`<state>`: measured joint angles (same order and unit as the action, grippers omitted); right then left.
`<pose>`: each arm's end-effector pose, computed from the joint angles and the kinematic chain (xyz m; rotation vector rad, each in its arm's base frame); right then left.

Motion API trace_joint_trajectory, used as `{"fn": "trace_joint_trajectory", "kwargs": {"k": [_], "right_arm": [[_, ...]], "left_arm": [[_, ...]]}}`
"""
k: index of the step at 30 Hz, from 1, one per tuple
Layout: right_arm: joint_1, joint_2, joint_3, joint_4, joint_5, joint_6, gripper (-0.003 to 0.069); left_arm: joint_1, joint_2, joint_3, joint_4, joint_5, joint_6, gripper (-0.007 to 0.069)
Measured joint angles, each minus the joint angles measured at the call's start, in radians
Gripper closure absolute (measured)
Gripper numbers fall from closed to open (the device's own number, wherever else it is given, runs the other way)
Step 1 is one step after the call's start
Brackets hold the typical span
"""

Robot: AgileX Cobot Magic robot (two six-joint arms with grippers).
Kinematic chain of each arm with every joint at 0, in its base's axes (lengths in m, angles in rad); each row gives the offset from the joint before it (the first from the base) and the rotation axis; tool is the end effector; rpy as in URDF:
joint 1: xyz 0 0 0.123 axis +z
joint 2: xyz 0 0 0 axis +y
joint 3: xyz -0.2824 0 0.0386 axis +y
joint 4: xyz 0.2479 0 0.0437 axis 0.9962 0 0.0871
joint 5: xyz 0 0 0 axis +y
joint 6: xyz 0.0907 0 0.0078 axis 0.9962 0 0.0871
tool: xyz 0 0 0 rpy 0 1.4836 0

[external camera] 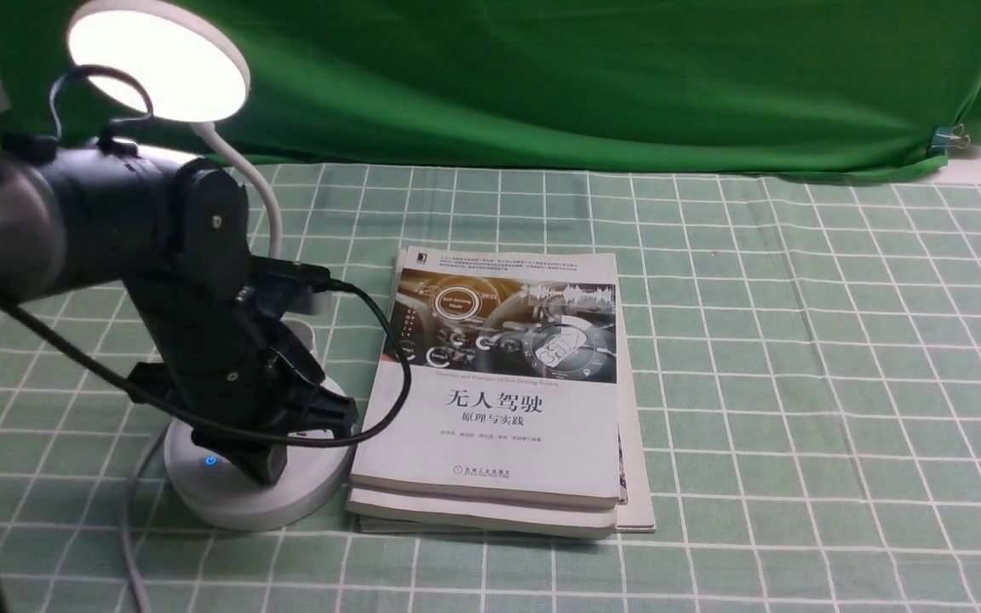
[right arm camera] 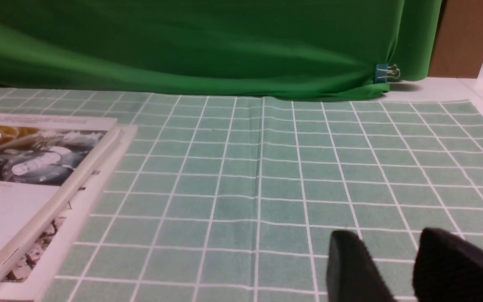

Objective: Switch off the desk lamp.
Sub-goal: Use the left arm to press the button switch on the lamp holder

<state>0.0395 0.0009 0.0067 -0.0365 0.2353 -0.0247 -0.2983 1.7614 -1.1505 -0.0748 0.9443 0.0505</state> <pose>0.0558 0.0014 0.1894 -0.0797 1.7246 -0.0226 0.3127 -0.1019 0.1962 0.4672 3.0092 -0.1143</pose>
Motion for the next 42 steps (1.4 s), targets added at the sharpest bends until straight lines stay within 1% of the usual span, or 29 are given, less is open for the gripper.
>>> {"fn": "trace_joint_trajectory", "kwargs": {"k": [6, 20, 26, 34, 42], "right_arm": [[0.000, 0.000, 0.000, 0.000, 0.000, 0.000, 0.0417], [0.000, 0.000, 0.000, 0.000, 0.000, 0.000, 0.0417], [0.000, 0.000, 0.000, 0.000, 0.000, 0.000, 0.0417], [0.000, 0.000, 0.000, 0.000, 0.000, 0.000, 0.0417], [0.000, 0.000, 0.000, 0.000, 0.000, 0.000, 0.0417]], "left_arm": [[-0.001, -0.095, 0.002, 0.000, -0.005, 0.000, 0.0624], [-0.001, 0.029, -0.002, 0.000, -0.014, 0.002, 0.0624], [-0.001, 0.002, 0.003, 0.000, -0.011, 0.002, 0.0624], [-0.001, -0.129, 0.005, -0.002, -0.004, 0.002, 0.0624], [-0.001, -0.061, 0.005, -0.002, -0.012, 0.002, 0.0624]]}}
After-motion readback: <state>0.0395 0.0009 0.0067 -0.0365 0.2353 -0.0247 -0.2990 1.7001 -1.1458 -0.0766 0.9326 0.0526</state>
